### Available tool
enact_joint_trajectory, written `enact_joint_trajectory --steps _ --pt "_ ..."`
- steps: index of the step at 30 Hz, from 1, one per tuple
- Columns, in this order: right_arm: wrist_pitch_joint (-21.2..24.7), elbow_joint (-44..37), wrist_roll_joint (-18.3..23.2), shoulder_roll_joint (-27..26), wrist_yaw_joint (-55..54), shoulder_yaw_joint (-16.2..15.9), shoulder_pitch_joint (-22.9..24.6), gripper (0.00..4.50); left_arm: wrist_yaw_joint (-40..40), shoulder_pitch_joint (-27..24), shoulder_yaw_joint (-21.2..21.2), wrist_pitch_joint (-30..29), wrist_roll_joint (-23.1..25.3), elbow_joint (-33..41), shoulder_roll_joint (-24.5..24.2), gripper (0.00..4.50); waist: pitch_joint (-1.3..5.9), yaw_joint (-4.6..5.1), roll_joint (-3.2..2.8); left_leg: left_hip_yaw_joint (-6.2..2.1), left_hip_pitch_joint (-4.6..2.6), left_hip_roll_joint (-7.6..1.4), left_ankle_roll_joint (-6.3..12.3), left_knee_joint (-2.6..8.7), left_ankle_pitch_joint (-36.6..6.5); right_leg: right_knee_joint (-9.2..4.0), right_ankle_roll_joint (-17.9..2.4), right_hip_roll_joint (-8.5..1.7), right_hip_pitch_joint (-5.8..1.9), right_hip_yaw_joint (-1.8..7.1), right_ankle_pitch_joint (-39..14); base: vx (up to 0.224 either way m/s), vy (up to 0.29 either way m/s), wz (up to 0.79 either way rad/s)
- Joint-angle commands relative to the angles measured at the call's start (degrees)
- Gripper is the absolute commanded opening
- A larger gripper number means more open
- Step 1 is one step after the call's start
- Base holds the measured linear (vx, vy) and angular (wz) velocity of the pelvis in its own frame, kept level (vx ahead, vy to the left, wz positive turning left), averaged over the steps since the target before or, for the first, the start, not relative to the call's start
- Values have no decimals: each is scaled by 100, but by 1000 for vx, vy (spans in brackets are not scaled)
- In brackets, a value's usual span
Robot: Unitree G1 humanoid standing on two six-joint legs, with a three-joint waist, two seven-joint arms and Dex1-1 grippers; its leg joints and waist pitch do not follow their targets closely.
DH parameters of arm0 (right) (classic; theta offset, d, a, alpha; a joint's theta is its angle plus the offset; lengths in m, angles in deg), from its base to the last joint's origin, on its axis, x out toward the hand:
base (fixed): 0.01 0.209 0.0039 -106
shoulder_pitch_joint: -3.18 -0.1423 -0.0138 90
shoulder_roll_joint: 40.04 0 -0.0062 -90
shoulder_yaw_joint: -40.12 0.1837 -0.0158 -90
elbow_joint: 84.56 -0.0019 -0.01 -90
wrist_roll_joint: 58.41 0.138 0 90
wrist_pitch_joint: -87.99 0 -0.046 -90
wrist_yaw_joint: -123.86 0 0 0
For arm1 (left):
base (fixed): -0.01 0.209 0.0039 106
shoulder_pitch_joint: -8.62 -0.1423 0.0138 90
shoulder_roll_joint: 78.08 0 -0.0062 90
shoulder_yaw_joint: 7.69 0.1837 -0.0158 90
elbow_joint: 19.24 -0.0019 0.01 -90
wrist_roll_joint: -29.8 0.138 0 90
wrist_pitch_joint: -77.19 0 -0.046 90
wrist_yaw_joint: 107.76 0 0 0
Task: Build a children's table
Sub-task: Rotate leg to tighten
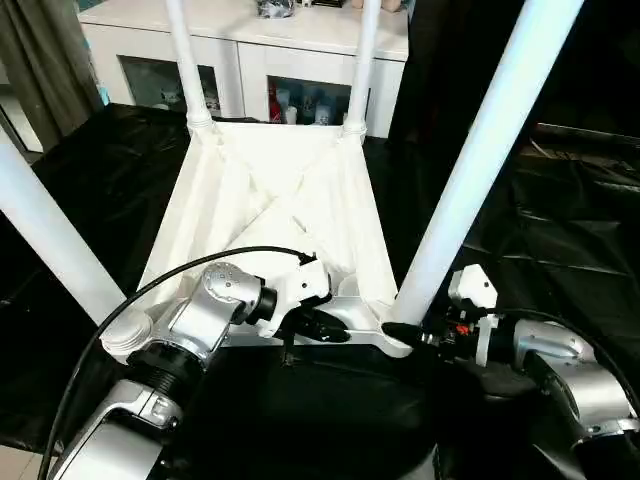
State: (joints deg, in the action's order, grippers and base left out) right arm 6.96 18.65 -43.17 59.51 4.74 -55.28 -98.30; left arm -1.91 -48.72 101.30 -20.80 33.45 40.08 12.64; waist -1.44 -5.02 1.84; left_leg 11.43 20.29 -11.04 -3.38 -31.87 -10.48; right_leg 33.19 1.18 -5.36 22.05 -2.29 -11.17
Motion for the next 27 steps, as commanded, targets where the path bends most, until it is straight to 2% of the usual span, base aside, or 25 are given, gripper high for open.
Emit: enact_joint_trajectory --steps 1,6,7,9,10,11,12,13,14,15,16,17,18,19,20,21,22,25,27 --pt "28 58 14 24 156 -79 6 232 -26 -125 89 -68 -154 -130 65 0 226 -5 83 -76 -32 -237 452 312 -1050 -306 -1385 -286 -195 172 -758 0 0 0" --pt "114 187 -24 -157 -198 -48 81 216 307 -105 32 -77 -115 -204 232 0 217 3 59 -79 -44 -238 398 324 -1158 -320 -1389 -277 -186 174 -847 0 0 0" --pt "98 239 -44 -283 -468 22 109 214 667 -22 -11 -68 -18 -354 366 0 208 6 41 -84 -43 -234 350 334 -1248 -339 -1355 -283 -184 175 -994 0 0 0" --pt "95 283 -70 -390 -711 85 124 213 955 54 -43 -74 56 -483 481 0 193 13 62 -90 -65 -232 233 353 -1501 -393 -1251 -290 -165 175 -1433 0 0 0" --pt "150 329 -138 -626 -1238 199 161 212 1504 210 -103 -115 174 -736 719 0 188 18 61 -96 -61 -229 169 364 -1594 -416 -1164 -291 -161 179 -1662 0 0 0" --pt "157 320 -149 -677 -1327 209 178 211 1630 245 -116 -122 199 -789 773 0 182 28 30 -104 -80 -228 83 377 -1731 -449 -1082 -286 -133 179 -1867 0 0 0" --pt "150 307 -202 -775 -1520 221 205 211 1887 315 -150 -149 241 -896 881 0 183 26 46 -111 -86 -226 56 377 -1792 -458 -1043 -291 -134 176 -1969 0 0 0" --pt "145 308 -225 -802 -1582 223 208 210 1961 337 -162 -159 250 -928 913 0 185 33 19 -119 -82 -223 20 384 -1849 -470 -990 -290 -131 179 -2037 0 0 0" --pt "304 305 -320 -1146 -2275 325 219 208 2513 481 -239 -302 304 -1140 1185 0 182 33 36 -126 -74 -216 21 390 -1875 -478 -936 -284 -132 176 -2089 0 0 0" --pt "332 301 -345 -1249 -2467 352 219 208 2665 522 -258 -340 318 -1198 1261 0 181 36 -11 -121 -78 -208 9 389 -1896 -479 -923 -278 -114 185 -2100 0 0 0" --pt "338 300 -351 -1272 -2508 358 219 207 2698 531 -263 -348 322 -1210 1278 0 184 46 12 -131 -83 -205 -19 393 -1949 -496 -872 -284 -107 174 -2216 0 0 0" --pt "474 192 -400 -1634 -2991 352 253 206 3060 628 -273 -407 372 -1332 1475 0 191 52 7 -135 -70 -196 -25 395 -1931 -510 -818 -285 -118 173 -2273 0 0 0" --pt "508 162 -439 -1751 -3155 334 254 206 3135 659 -269 -401 385 -1368 1529 0 184 45 -53 -147 -77 -202 -48 407 -1946 -511 -803 -290 -108 176 -2287 0 0 0" --pt "578 77 -536 -1907 -3351 241 274 206 3173 676 -250 -363 407 -1398 1588 0 192 64 -18 -144 -74 -193 -53 404 -1996 -526 -760 -276 -102 170 -2308 0 0 0" --pt "582 72 -543 -1916 -3363 234 275 205 3174 676 -248 -360 409 -1399 1591 0 195 62 -16 -149 -64 -191 -33 409 -1999 -526 -723 -277 -106 171 -2315 0 0 0" --pt "609 19 -605 -1941 -3374 156 283 205 3118 676 -224 -295 418 -1406 1591 0 192 63 -19 -148 -64 -189 -15 411 -2013 -534 -704 -277 -102 172 -2336 0 0 0" --pt "610 -2 -635 -1932 -3355 116 281 205 3075 678 -208 -249 422 -1409 1582 0 191 63 -53 -152 -68 -191 -6 414 -2035 -537 -693 -276 -99 174 -2349 0 0 0" --pt "661 -210 -360 -1954 -3098 153 392 205 2823 610 -136 -66 442 -1364 1487 0 198 63 -7 -146 -62 -200 56 415 -2056 -545 -645 -277 -97 180 -2326 0 0 0" --pt "710 -278 -219 -1921 -3027 228 432 260 2590 541 -77 169 415 -1318 1405 0 208 43 -23 -141 -57 -205 85 413 -1941 -531 -671 -283 -103 187 -2181 0 0 0"
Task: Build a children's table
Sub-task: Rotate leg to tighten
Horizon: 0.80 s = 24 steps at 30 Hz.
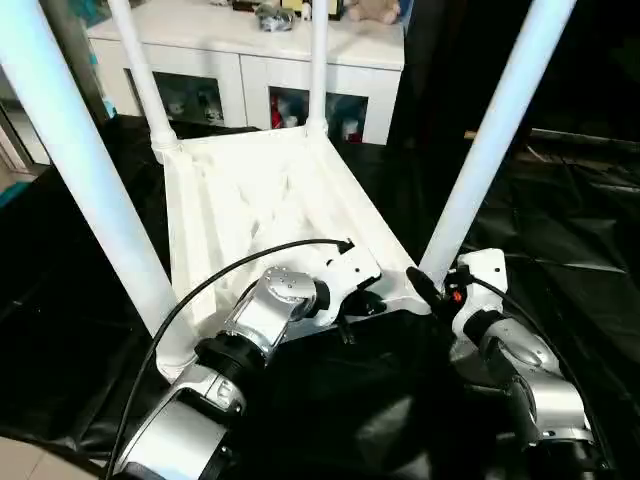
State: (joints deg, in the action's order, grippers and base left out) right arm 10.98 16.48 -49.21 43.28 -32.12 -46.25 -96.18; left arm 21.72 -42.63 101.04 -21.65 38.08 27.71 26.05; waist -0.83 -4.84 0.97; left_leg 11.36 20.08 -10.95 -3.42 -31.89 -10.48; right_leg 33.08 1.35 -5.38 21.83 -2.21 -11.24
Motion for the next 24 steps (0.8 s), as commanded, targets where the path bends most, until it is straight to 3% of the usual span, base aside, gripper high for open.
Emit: enact_joint_trajectory --steps 1,3,4,6,7,8,10,11,12,13,14,16,17,19,20,21,22,23,24 --pt "315 -104 399 -261 669 -638 239 274 100 -113 -26 415 -75 -46 23 0 146 14 119 -135 -8 -208 139 416 -1832 -510 -688 -282 -103 173 -2087 0 0 0" --pt "334 -175 392 -203 631 -562 243 275 -52 -164 -12 667 -130 42 -21 0 150 11 92 -129 -1 -221 171 417 -1753 -485 -721 -283 -109 177 -1905 0 0 0" --pt "366 -215 374 -205 577 -527 239 294 -75 -165 -12 746 -151 56 -28 0 146 8 122 -126 6 -220 193 415 -1712 -476 -742 -286 -113 173 -1879 0 0 0" --pt "311 -355 302 -94 547 -435 269 316 -128 -168 -85 863 -269 162 -19 0 148 -4 115 -114 -3 -218 199 407 -1648 -480 -729 -292 -106 180 -1921 0 0 0" --pt "300 -436 326 -40 562 -359 294 320 -130 -162 -110 935 -301 208 -14 45 148 -7 145 -110 8 -220 209 405 -1602 -477 -721 -295 -113 179 -1915 0 0 0" --pt "352 -744 590 146 800 -168 438 320 -148 -183 -196 947 -399 420 -33 56 144 -35 111 -111 -10 -228 221 407 -1589 -477 -712 -301 -106 183 -1946 0 0 0" --pt "371 -964 762 288 981 -63 564 320 -149 -237 -285 891 -498 651 -55 61 151 -73 115 -105 -9 -245 282 383 -1559 -458 -797 -313 -131 193 -1750 0 0 0" --pt "361 -1205 912 448 1169 10 711 320 -229 -327 -372 812 -638 937 -92 91 199 -70 61 -96 5 -257 339 358 -1343 -385 -1002 -295 -138 189 -1184 0 0 0" --pt "339 -1317 966 522 1257 20 786 320 -298 -388 -394 784 -699 1090 -128 91 221 -70 44 -106 27 -267 346 354 -1147 -347 -1061 -293 -166 174 -881 0 0 0" --pt "336 -1332 974 532 1268 22 795 320 -308 -396 -396 781 -707 1110 -133 101 236 -56 -3 -114 40 -280 396 319 -780 -277 -1188 -262 -174 158 -134 0 0 0" --pt "299 -1559 1074 700 1445 74 952 320 -364 -538 -461 689 -795 1489 -241 101 234 -19 18 -128 118 -246 481 282 -411 -172 -1308 -226 -220 136 555 0 0 0" --pt "243 -1658 1124 769 1517 144 1017 320 -380 -644 -510 629 -860 1771 -310 117 253 -24 37 -102 82 -239 608 219 -222 -131 -1429 -217 -204 140 1071 0 0 0" --pt "200 -1799 1191 845 1573 278 1106 320 -390 -853 -597 446 -981 2261 -413 144 263 -19 -22 -83 80 -235 785 182 -82 -105 -1607 -224 -193 143 1435 0 0 0" --pt "117 -1879 1216 962 1602 455 1161 320 -438 -1282 -713 94 -1182 3043 -611 145 236 -21 -4 -74 93 -246 866 178 -131 -101 -1687 -231 -196 144 1393 0 0 0" --pt "60 -1840 1187 1014 1580 534 1146 320 -488 -1486 -745 -51 -1270 3361 -718 147 219 -28 0 -61 89 -244 866 187 -274 -131 -1684 -233 -188 142 1100 0 0 0" --pt "60 -1840 1187 1014 1580 534 1146 320 -488 -1486 -745 -51 -1270 3361 -718 179 214 -27 -8 -61 79 -254 835 195 -348 -141 -1667 -236 -189 142 927 0 0 0" --pt "47 -1819 1183 1029 1562 567 1134 320 -516 -1575 -752 -127 -1310 3493 -776 179 193 -18 -15 -53 87 -246 813 209 -435 -166 -1641 -228 -181 143 703 0 0 0" --pt "5 -1707 1189 1125 1480 727 1088 320 -676 -2071 -775 -544 -1547 4208 -1110 188 171 -20 -45 -69 52 -284 619 256 -770 -205 -1542 -244 -165 142 44 0 0 0" --pt "2 -1688 1191 1142 1476 746 1083 320 -703 -2143 -778 -596 -1582 4306 -1159 189 151 -13 -26 -61 56 -287 554 277 -888 -232 -1498 -234 -157 142 -172 0 0 0"
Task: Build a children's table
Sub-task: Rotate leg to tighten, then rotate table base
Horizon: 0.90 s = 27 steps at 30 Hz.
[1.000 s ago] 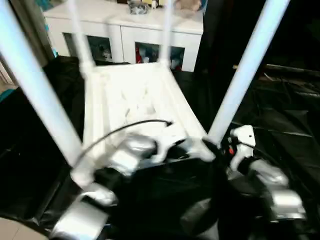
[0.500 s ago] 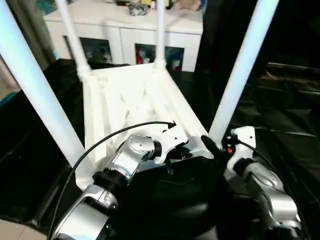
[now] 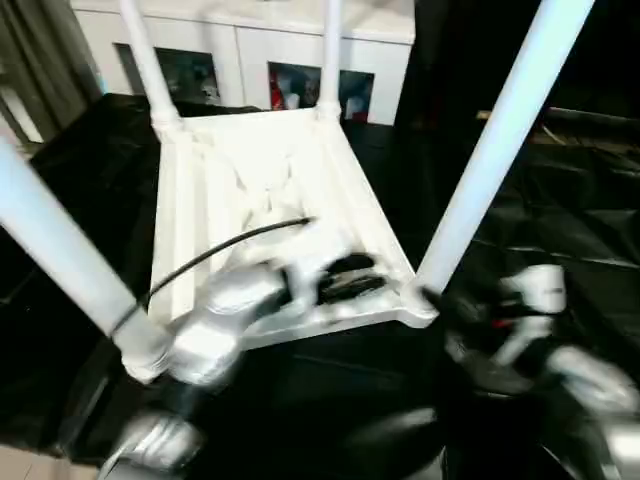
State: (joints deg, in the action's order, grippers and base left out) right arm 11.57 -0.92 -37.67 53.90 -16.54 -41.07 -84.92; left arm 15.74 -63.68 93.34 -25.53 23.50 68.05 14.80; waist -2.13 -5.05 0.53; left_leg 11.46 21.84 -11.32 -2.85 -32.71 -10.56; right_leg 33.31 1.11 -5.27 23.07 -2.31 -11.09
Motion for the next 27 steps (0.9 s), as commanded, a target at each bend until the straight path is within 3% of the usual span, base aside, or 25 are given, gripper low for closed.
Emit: enact_joint_trajectory --steps 1,2,3,4,5,6,7,8,9,11,14,16,17,19,21,22,23,27 --pt "-68 109 46 136 -45 256 -51 320 -171 -215 -43 -310 -231 491 -150 201 262 19 4 -71 -133 -240 371 375 -1103 -285 -1388 -228 -260 158 -560 0 0 0" --pt "-92 182 25 230 -21 274 -34 320 -262 -463 -118 -595 -447 812 -319 201 260 8 -2 -59 -175 -230 258 376 -1265 -311 -1278 -208 -224 167 -840 0 0 0" --pt "-124 234 16 407 132 283 56 320 -404 -837 -247 -839 -720 1227 -575 228 243 1 39 -69 -161 -240 190 395 -1332 -318 -1238 -226 -233 179 -992 0 0 0" --pt "-124 234 16 407 132 283 56 320 -404 -837 -247 -839 -720 1227 -575 228 243 1 39 -69 -161 -240 190 395 -1332 -318 -1238 -226 -233 179 -992 0 0 0" --pt "-105 221 40 502 250 308 117 320 -448 -998 -353 -977 -827 1394 -698 232 206 8 12 -49 -176 -222 124 416 -1537 -373 -1117 -193 -187 185 -1294 0 0 0" --pt "-66 164 106 665 499 341 248 320 -546 -1262 -525 -1138 -960 1642 -923 239 213 -5 53 -48 -201 -210 89 401 -1625 -370 -1073 -189 -175 182 -1401 0 0 0" --pt "-93 133 127 789 691 350 340 320 -622 -1437 -641 -1260 -1036 1824 -1099 239 199 -5 47 -77 -146 -225 99 426 -1637 -376 -996 -224 -229 197 -1506 0 0 0" --pt "-93 133 127 789 691 350 340 320 -622 -1437 -641 -1260 -1036 1824 -1099 253 187 -4 35 -79 -144 -226 98 438 -1687 -389 -944 -222 -224 196 -1607 0 0 0" --pt "-39 1 277 1048 1147 379 585 320 -837 -1832 -965 -1538 -1291 2153 -1511 275 197 7 50 -82 -167 -205 73 423 -1810 -393 -849 -210 -204 196 -1818 0 0 0" --pt "38 -96 417 1221 1443 382 738 320 -994 -2113 -1214 -1724 -1494 2343 -1846 277 190 -2 49 -104 -130 -213 107 440 -1732 -391 -810 -217 -233 198 -1772 0 0 0" --pt "181 -257 606 1396 1711 314 879 320 -1169 -2446 -1557 -1875 -1667 2429 -2243 303 172 21 44 -107 -176 -207 93 454 -1882 -419 -787 -199 -182 196 -2000 0 0 0" --pt "269 -325 683 1417 1787 221 876 320 -1235 -2588 -1738 -1934 -1718 2387 -2427 319 162 27 55 -104 -169 -194 108 453 -1892 -414 -772 -186 -180 199 -1988 0 0 0" --pt "330 -373 699 1338 1802 -28 782 320 -1417 -2870 -2031 -2023 -1745 2285 -2780 323 171 34 75 -112 -174 -194 94 453 -1896 -413 -747 -191 -182 194 -2035 0 0 0" --pt "311 -349 606 1163 1738 -282 650 320 -1639 -3146 -2279 -2268 -1876 2221 -3045 332 157 82 40 -131 -145 -179 51 479 -1932 -407 -725 -192 -170 191 -2158 0 0 0" --pt "263 -271 473 925 1626 -544 467 320 -1810 -3440 -2484 -2388 -1930 2102 -3280 358 159 87 42 -131 -215 -189 -42 471 -2130 -428 -723 -193 -117 195 -2325 0 0 0" --pt "245 -177 384 706 1492 -712 300 320 -1870 -3651 -2652 -2476 -1970 2001 -3423 362 148 111 76 -135 -202 -180 -53 473 -2198 -425 -745 -197 -102 205 -2365 0 0 0" --pt "209 -106 318 572 1415 -802 196 320 -1895 -3776 -2753 -2499 -1970 1934 -3508 362 146 146 64 -161 -161 -170 -97 497 -2246 -412 -703 -205 -121 200 -2505 0 0 0" --pt "-12 369 17 -5 988 -1044 -285 320 -2075 -4327 -3301 -2503 -1956 1559 -3760 406 146 162 45 -158 -251 -193 -217 505 -2465 -424 -763 -191 -47 224 -2413 0 0 0"
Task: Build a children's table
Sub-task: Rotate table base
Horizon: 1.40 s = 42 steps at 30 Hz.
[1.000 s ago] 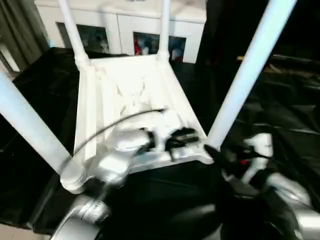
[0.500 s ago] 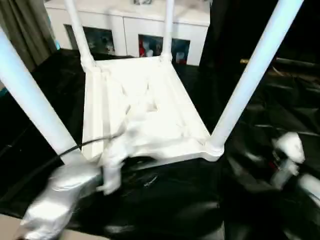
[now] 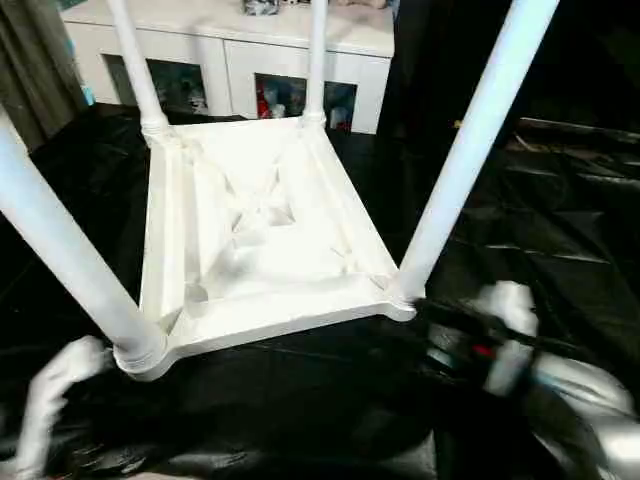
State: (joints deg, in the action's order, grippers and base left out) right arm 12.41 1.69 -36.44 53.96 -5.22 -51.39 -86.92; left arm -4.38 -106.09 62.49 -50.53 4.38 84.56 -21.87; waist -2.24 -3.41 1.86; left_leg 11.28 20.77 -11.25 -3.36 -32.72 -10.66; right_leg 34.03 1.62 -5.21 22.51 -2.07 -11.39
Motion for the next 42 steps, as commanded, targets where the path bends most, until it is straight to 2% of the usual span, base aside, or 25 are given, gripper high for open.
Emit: enact_joint_trajectory --steps 1,3,6,7,8,9,12,14,15,16,17,20,21,23,24,26,27,29,31,32,36,38,40,41,42 --pt "-94 112 -104 -16 -147 -17 -91 320 -64 -93 -231 -1 -48 -102 -98 412 153 -5 -97 -137 -148 -200 -170 508 -2490 -491 -823 -193 14 207 -2328 0 0 0" --pt "-66 191 -71 -135 -217 -124 -218 320 -120 -260 -621 35 -144 -316 -186 432 158 -30 -71 -124 -155 -196 -145 502 -2495 -482 -852 -183 10 216 -2172 0 0 0" --pt "-278 330 -209 -254 -452 -106 -324 320 -159 -187 -1115 83 -291 -502 -172 442 161 -61 -98 -129 -169 -203 -219 525 -2565 -458 -883 -175 6 209 -1986 0 0 0" --pt "-428 445 -304 -322 -628 -23 -400 320 -77 -12 -1355 139 -457 -628 -117 447 157 -76 -78 -133 -161 -193 -261 535 -2605 -446 -878 -175 3 202 -1987 0 0 0" --pt "-493 503 -339 -353 -719 31 -437 320 -35 74 -1452 152 -537 -682 -87 447 172 -74 -76 -127 -195 -180 -317 527 -2673 -447 -911 -170 18 195 -1949 0 0 0" --pt "-675 745 -450 -422 -1057 236 -578 320 26 289 -1636 275 -701 -824 -13 447 171 -81 -74 -135 -197 -183 -328 532 -2676 -443 -917 -168 5 193 -1898 0 0 0" --pt "-899 1230 -601 -467 -1603 578 -863 320 71 589 -1730 273 -972 -816 100 447 166 -94 -43 -133 -205 -168 -381 527 -2750 -445 -927 -186 -3 195 -1975 0 0 0" --pt "-1053 1456 -768 -441 -1931 681 -984 320 116 693 -1683 209 -1105 -707 159 447 177 -119 -31 -121 -199 -168 -342 514 -2596 -426 -907 -186 -25 219 -1846 0 0 0" --pt "-1143 1661 -899 -403 -2242 757 -1091 320 158 799 -1619 175 -1218 -596 222 447 170 -117 -41 -121 -196 -167 -343 519 -2591 -422 -907 -182 -25 216 -1866 0 0 0" --pt "-1171 1833 -1014 -363 -2519 811 -1174 320 207 909 -1539 132 -1312 -502 287 447 174 -123 -68 -110 -234 -161 -412 517 -2606 -434 -938 -180 -9 208 -1902 0 0 0" --pt "-1178 1989 -1116 -313 -2758 855 -1237 320 249 1032 -1410 66 -1396 -384 348 447 178 -141 -59 -99 -276 -157 -451 500 -2653 -438 -943 -171 6 209 -1895 0 0 0" --pt "-1147 2045 -939 -326 -2541 902 -1204 320 332 1518 -840 19 -1354 -248 517 447 189 -174 -19 -69 -291 -145 -351 471 -2592 -423 -917 -147 -2 226 -1694 0 0 0" --pt "-1161 2033 -934 -336 -2487 883 -1186 320 326 1593 -747 27 -1346 -257 534 447 205 -166 -7 -95 -206 -138 -316 475 -2375 -388 -915 -169 -82 234 -1599 0 0 0" --pt "-1125 1873 -987 -304 -2237 721 -1042 320 328 1904 -349 27 -1323 -224 638 447 248 -162 22 -95 -139 -135 -230 452 -1812 -321 -941 -171 -149 236 -1106 0 0 0" --pt "-1022 1683 -1019 -266 -2099 617 -880 320 376 2239 -16 134 -1220 -259 830 447 242 -146 33 -80 -145 -128 -189 438 -1775 -328 -971 -160 -142 235 -1110 0 0 0" --pt "-943 1533 -1074 -218 -2059 534 -733 320 456 2534 276 246 -1086 -325 1026 447 245 -167 22 -76 -173 -139 -200 427 -1747 -324 -1026 -159 -126 234 -1075 0 0 0" --pt "-860 1380 -1084 -164 -1998 471 -598 320 508 2746 514 385 -892 -411 1182 447 240 -145 35 -89 -128 -131 -200 445 -1718 -324 -1007 -150 -165 231 -1101 0 0 0" --pt "-764 1228 -1103 -64 -2027 351 -431 320 655 3057 862 612 -624 -567 1407 447 257 -143 39 -84 -153 -133 -204 420 -1692 -337 -950 -154 -169 244 -1110 0 0 0" --pt "-704 1144 -1115 -23 -2040 332 -350 320 728 3203 981 701 -530 -685 1517 447 268 -135 32 -93 -108 -123 -192 420 -1567 -318 -951 -163 -209 249 -1058 0 0 0" --pt "-635 947 -1154 39 -2037 326 -166 320 858 3507 1238 977 -285 -984 1763 447 259 -108 17 -96 -95 -117 -187 418 -1496 -348 -914 -150 -210 253 -1101 0 0 0" --pt "-542 789 -1141 -14 -2118 410 1 320 1004 3872 1561 1275 -68 -1332 2114 447 264 -110 25 -85 -139 -129 -161 395 -1596 -356 -963 -148 -171 260 -1179 0 0 0" --pt "-429 909 -1229 -104 -2285 405 -36 320 1004 4153 1782 1311 -156 -1397 2460 447 251 -119 27 -78 -162 -138 -197 400 -1824 -387 -989 -154 -136 262 -1481 0 0 0" --pt "-397 965 -1263 -126 -2342 376 -72 320 991 4239 1873 1343 -167 -1396 2562 447 239 -134 33 -93 -154 -143 -234 409 -1976 -405 -960 -165 -136 260 -1721 0 0 0" --pt "-443 1235 -1380 -181 -2446 256 -308 320 871 4383 2040 1097 -446 -1226 2787 447 241 -113 4 -103 -137 -136 -278 418 -1983 -399 -942 -164 -148 254 -1756 0 0 0" --pt "-443 1235 -1380 -181 -2446 256 -308 320 871 4383 2040 1097 -446 -1226 2787 447 244 -103 10 -106 -136 -131 -298 415 -1992 -393 -957 -160 -147 245 -1773 0 0 0"
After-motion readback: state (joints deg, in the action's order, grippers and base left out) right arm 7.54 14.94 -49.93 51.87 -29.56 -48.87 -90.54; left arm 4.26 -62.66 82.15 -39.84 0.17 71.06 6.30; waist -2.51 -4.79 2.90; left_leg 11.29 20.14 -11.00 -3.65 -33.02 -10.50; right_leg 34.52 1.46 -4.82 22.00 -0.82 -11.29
